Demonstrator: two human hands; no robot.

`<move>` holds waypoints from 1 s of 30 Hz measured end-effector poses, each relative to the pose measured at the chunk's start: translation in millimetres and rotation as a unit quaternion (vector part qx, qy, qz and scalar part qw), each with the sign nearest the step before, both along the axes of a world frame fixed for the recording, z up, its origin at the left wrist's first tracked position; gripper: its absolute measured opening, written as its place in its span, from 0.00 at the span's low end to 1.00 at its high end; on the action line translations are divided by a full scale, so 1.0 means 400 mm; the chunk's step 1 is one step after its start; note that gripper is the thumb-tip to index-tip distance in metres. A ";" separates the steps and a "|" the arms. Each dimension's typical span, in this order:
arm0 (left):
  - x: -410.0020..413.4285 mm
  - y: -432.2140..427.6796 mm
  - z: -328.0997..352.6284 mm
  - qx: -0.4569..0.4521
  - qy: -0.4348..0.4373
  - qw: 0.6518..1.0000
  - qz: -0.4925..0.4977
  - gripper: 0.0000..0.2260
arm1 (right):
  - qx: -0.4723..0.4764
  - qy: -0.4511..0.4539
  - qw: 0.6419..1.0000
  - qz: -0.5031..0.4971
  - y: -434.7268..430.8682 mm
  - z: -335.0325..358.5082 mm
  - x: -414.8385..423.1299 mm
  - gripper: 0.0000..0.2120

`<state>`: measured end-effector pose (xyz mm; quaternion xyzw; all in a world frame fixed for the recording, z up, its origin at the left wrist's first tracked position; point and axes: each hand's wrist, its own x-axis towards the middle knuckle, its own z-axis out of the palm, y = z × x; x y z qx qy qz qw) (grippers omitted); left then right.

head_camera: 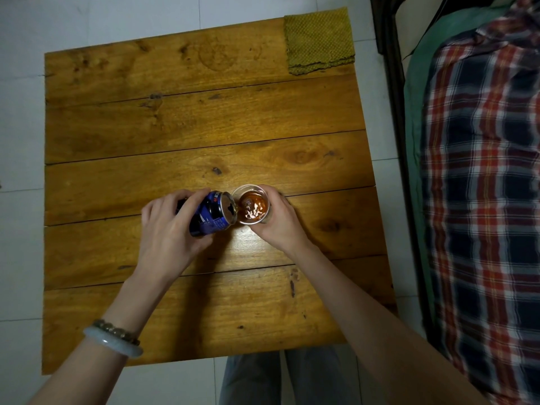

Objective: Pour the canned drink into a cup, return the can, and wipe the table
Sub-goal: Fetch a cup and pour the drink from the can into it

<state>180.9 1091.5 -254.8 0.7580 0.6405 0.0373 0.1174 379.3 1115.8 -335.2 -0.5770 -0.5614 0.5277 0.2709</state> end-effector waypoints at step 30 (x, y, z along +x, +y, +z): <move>0.006 0.003 0.010 0.002 0.012 1.000 -0.004 0.40 | -0.004 -0.009 1.000 0.001 0.000 0.001 -0.002 0.29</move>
